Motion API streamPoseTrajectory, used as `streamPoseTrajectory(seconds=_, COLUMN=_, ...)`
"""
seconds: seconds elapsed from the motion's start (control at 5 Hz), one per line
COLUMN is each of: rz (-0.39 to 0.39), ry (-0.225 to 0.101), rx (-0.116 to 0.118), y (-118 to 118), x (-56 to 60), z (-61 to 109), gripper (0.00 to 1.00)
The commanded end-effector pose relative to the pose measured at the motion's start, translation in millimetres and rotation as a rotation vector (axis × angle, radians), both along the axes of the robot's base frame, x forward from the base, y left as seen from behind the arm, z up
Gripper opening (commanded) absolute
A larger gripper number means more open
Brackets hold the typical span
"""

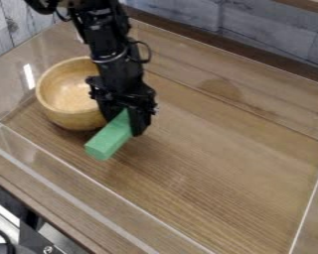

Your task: Move green object from inside the wooden bowl to the table next to it

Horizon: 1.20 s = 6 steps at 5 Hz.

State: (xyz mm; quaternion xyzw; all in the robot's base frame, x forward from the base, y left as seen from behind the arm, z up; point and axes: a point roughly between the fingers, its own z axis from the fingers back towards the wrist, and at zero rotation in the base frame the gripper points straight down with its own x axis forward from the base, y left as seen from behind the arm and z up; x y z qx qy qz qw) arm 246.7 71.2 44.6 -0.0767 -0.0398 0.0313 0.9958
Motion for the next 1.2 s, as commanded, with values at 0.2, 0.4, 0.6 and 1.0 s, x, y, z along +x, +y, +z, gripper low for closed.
streamPoseTrajectory(seconds=0.2, rz=0.061, ry=-0.043, rx=0.013, y=23, x=28.4, z=4.1, gripper=0.0)
streamPoseTrajectory(seconds=0.4, rz=0.092, ry=-0.039, rx=0.009, y=31, x=35.0, z=1.7, gripper=0.0)
streamPoseTrajectory(seconds=0.6, rz=0.091, ry=-0.036, rx=0.004, y=26, x=30.3, z=-1.2, gripper=0.0)
streamPoseTrajectory(seconds=1.0, rz=0.07, ry=-0.029, rx=-0.005, y=33, x=27.3, z=-0.8, gripper=0.0)
